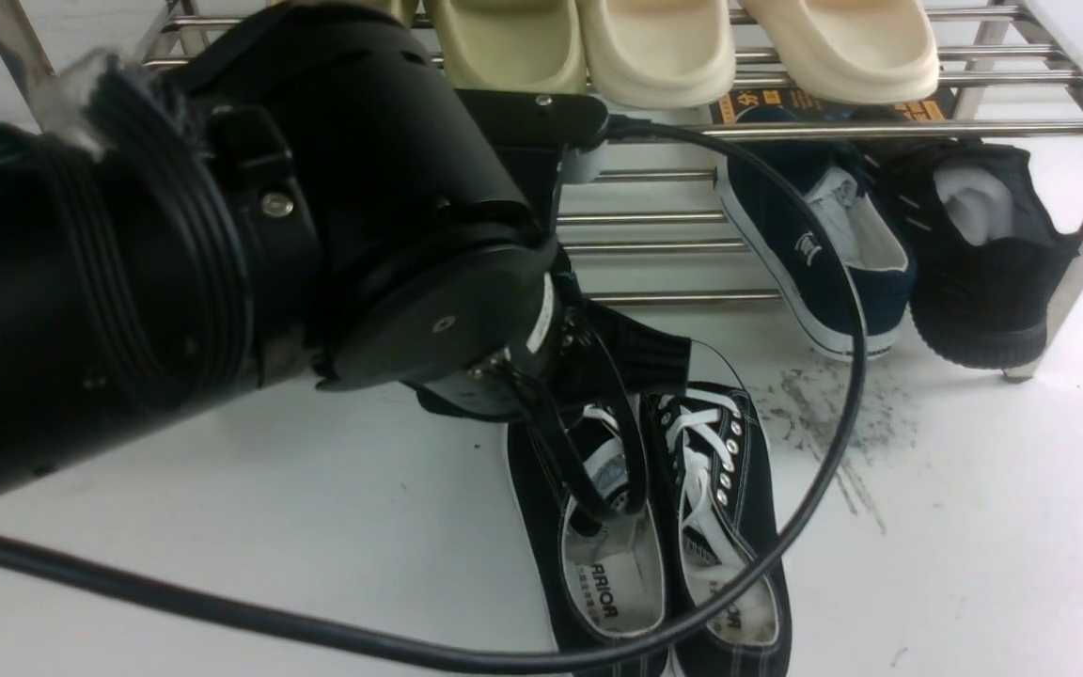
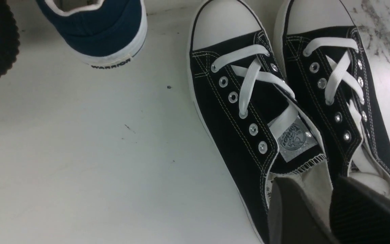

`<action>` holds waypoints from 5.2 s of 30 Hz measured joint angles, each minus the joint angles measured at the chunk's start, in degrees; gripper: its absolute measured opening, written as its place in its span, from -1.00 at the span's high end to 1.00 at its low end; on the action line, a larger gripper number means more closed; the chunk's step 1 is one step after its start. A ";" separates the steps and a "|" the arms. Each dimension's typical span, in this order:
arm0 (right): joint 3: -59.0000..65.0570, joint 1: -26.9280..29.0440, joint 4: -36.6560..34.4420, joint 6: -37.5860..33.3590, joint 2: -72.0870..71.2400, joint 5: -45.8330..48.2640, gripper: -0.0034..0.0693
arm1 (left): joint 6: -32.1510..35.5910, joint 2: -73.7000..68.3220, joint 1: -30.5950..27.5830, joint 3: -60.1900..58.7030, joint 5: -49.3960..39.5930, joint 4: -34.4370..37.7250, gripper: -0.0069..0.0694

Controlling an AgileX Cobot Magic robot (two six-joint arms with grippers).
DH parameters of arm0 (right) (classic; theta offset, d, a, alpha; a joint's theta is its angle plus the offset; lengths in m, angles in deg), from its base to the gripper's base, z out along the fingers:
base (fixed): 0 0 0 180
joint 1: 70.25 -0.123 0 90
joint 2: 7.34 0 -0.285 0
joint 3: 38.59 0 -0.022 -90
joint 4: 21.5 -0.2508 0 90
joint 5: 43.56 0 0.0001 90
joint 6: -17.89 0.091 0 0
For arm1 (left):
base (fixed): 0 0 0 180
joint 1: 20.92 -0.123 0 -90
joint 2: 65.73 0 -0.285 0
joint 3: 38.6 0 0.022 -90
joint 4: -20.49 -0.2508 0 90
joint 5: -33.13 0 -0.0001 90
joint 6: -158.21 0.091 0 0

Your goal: Take the shoes off the shelf with your hand on the white table.

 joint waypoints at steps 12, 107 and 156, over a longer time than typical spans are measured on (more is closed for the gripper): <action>10.28 22.01 -1.75 -0.06 -5.67 -2.13 0.89 | 7.11 0.07 0.00 4.16 -12.09 -2.79 0.45; 10.34 22.37 -3.13 -10.66 -5.67 -2.42 0.65 | 21.31 77.18 -41.39 -74.88 35.19 21.97 0.68; 10.34 22.37 -3.13 -10.66 -5.67 -2.42 0.54 | 28.70 84.67 -55.30 -76.23 31.90 19.81 0.62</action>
